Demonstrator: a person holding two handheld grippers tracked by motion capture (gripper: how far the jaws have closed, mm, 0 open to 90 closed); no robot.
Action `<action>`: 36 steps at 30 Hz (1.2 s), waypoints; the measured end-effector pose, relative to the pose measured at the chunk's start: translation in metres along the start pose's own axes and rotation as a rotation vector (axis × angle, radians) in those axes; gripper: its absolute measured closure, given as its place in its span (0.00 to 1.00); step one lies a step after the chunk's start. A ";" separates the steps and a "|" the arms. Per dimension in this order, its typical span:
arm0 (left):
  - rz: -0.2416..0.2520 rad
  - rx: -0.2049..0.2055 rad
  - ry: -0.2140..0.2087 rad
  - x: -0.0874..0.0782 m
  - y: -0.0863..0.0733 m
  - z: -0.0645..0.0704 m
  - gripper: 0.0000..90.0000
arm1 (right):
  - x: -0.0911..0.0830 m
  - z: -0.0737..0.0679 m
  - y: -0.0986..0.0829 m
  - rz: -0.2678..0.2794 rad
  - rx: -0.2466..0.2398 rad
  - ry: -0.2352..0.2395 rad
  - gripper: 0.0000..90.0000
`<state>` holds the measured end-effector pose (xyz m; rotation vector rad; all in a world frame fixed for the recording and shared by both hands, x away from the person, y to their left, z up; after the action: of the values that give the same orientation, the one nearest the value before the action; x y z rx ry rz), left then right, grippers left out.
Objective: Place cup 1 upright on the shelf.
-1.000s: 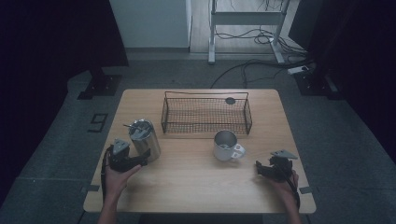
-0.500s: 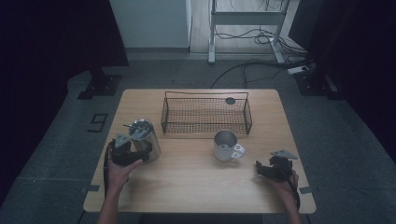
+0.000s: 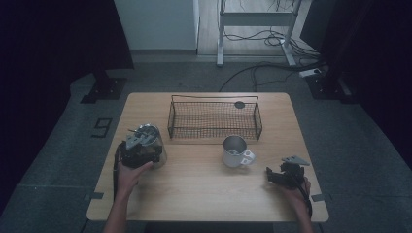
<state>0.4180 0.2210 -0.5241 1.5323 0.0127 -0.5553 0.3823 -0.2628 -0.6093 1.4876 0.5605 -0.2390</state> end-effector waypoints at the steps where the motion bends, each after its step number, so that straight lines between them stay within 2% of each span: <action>1: 0.004 0.004 0.002 0.002 0.001 0.000 0.02 | 0.000 0.000 0.000 0.000 0.000 0.000 0.14; 10: 0.007 -0.014 0.005 0.011 0.002 0.000 0.00 | 0.000 0.000 0.000 0.000 -0.001 0.000 0.14; 17: 0.003 -0.007 0.026 0.017 0.003 0.000 0.01 | 0.000 0.000 0.000 0.000 0.000 0.000 0.14; 23: 0.006 0.011 0.041 0.017 0.003 0.001 0.03 | 0.000 0.000 0.000 0.000 0.000 0.000 0.14; 36: 0.002 0.013 0.065 0.017 0.004 0.001 0.04 | 0.000 0.000 0.000 0.000 0.000 0.000 0.14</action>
<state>0.4338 0.2138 -0.5258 1.5619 0.0577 -0.5046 0.3823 -0.2628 -0.6093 1.4875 0.5606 -0.2387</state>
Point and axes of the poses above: each handheld gripper's, and its own axes: x roughly forward along the jaws, y roughly out of its top, z roughly to its right, the point moved 8 cm from there along x, roughly forward along the jaws, and after that the axes turned 13 degrees about z, right-handed, at the moved point
